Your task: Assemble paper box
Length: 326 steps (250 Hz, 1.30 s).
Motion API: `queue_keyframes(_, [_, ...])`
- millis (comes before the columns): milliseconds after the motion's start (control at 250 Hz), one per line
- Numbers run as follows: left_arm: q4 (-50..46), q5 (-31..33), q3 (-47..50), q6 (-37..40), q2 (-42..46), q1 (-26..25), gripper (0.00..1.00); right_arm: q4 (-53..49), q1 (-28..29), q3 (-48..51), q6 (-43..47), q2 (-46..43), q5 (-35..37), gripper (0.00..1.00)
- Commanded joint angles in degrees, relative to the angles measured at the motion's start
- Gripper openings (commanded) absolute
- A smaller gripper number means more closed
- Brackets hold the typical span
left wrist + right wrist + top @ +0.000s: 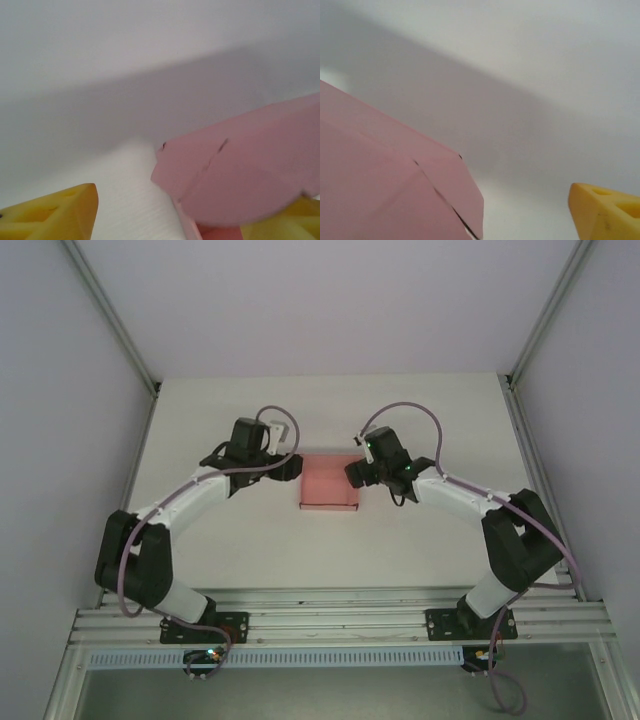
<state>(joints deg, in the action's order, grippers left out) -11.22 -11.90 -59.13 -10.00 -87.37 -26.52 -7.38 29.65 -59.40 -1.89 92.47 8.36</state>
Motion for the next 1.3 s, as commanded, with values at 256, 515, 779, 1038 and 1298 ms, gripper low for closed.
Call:
queue_keyframes(256, [1.69,-0.43,4.20,-2.37,2.38,0.18,0.73,-8.68,0.19,0.78,-15.99,-2.45,0.60,0.81])
queue_keyframes(515, [8.16,-2.69,12.97,-6.72,12.48,-0.04,0.93,-4.30,4.53,7.99,-34.99,-2.91,-0.24,0.73])
queue_keyframes(779, [6.73,0.40,14.39,-7.68,13.76,-0.01,1.00,-1.68,5.03,3.90,-36.84,4.99,2.00,0.49])
queue_keyframes(1038, [5.61,2.51,15.18,-7.77,15.18,0.00,1.00,1.71,5.68,3.41,-36.42,8.88,5.84,0.28])
queue_keyframes(1298, [6.11,2.75,17.37,-8.94,16.63,0.79,1.00,1.95,6.30,2.38,-33.90,11.97,6.95,0.06])
